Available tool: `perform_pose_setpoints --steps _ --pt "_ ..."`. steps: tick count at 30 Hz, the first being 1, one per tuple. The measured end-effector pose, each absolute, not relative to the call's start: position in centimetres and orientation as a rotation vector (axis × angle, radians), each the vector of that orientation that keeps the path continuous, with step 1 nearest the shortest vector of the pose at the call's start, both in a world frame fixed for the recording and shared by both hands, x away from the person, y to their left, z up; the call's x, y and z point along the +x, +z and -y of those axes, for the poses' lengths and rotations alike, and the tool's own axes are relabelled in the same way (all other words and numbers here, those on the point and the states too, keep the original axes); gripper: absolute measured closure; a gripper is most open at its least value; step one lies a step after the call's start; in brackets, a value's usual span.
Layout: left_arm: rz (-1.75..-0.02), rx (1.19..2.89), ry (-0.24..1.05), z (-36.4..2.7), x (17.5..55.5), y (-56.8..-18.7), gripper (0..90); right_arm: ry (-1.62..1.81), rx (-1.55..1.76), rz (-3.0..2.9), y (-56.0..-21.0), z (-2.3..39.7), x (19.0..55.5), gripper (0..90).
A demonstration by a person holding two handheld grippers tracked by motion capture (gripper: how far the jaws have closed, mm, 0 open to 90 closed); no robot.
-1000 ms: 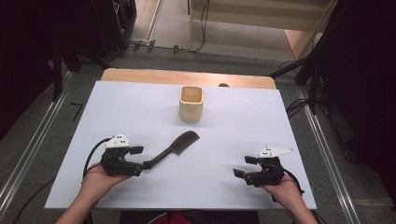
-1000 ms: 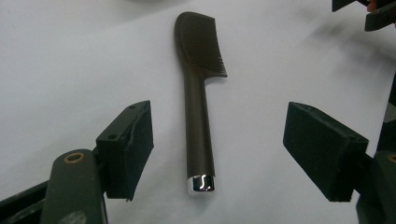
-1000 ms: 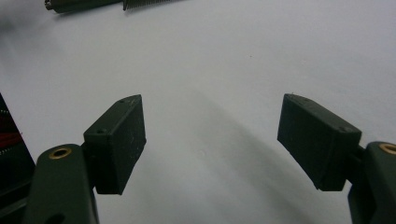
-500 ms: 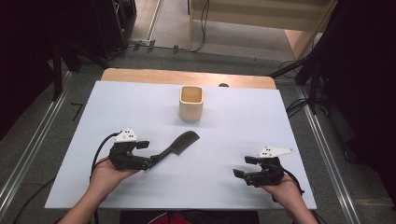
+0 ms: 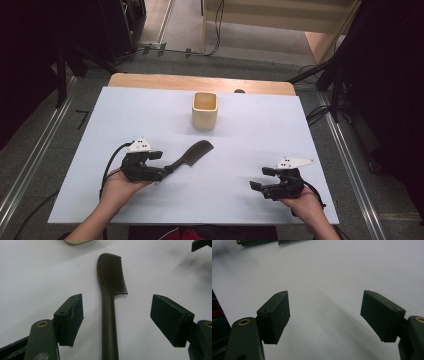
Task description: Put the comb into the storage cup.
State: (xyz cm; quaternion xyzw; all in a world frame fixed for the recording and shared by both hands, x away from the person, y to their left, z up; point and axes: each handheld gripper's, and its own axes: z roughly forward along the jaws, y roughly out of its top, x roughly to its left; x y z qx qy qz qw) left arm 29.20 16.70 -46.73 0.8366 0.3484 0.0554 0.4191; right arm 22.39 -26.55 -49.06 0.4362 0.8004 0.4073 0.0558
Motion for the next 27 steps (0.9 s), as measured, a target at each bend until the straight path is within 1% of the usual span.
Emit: perform_pose_setpoints --steps 7,11,27 --pt "-0.871 2.095 0.145 -16.6 29.0 -47.1 27.5 1.237 1.322 -2.431 -49.1 26.5 22.4 21.7" --pt "-0.871 2.101 0.171 -16.6 29.0 -47.2 27.5 1.238 1.327 -2.429 -49.1 26.5 22.4 21.7" --pt "-0.881 2.128 0.169 -16.3 28.9 -48.1 29.5 1.234 1.326 -2.432 -49.1 26.5 22.4 21.7"
